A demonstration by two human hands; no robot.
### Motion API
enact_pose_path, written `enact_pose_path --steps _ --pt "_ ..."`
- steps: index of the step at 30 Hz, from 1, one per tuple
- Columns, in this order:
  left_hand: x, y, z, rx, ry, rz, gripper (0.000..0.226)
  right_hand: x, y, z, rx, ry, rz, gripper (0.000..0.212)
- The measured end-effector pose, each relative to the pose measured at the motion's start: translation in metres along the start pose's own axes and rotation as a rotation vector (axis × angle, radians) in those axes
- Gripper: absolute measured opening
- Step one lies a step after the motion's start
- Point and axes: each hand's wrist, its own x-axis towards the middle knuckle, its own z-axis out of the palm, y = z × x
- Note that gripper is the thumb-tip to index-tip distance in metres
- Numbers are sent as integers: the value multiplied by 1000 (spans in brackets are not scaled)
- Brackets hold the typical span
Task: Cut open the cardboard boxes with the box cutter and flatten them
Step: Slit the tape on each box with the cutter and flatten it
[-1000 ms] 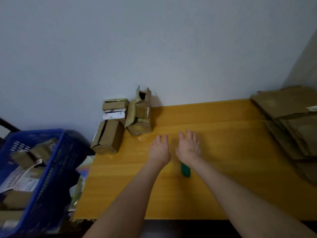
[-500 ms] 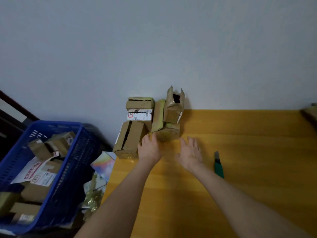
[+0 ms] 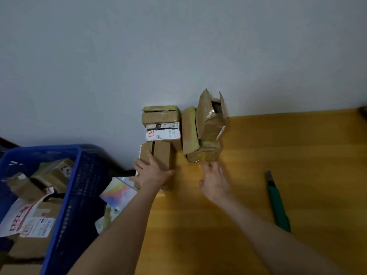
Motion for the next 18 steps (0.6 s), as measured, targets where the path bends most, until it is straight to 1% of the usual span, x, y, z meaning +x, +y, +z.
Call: enact_pose_path --steps 2,4,6,9,11,14,15,16,17,18 --pt "3 -11 1 19 -18 42 120 -2 -13 9 16 22 20 51" --pt "1 -25 0 81 -35 126 115 -5 -28 20 68 39 48 52" --pt "-4 -40 1 156 -56 240 113 -9 -41 29 155 68 84 54" --pt "-20 -61 11 277 -76 417 112 -18 -50 33 342 84 200 56" --pt "-29 -69 16 344 -94 564 113 -25 -46 35 439 54 258 61" --pt "-33 -73 15 407 -130 862 114 -32 -31 40 521 23 356 64" --pt "-34 -75 13 403 -113 908 116 -34 -25 42 528 3 389 64" --pt "-34 -79 13 362 -85 896 119 -36 -19 44 534 -17 414 64" --pt "-33 -83 15 281 -62 829 122 -37 -14 46 542 -34 427 62" --pt "-33 -88 18 164 -63 723 125 -39 -10 47 553 -44 430 60"
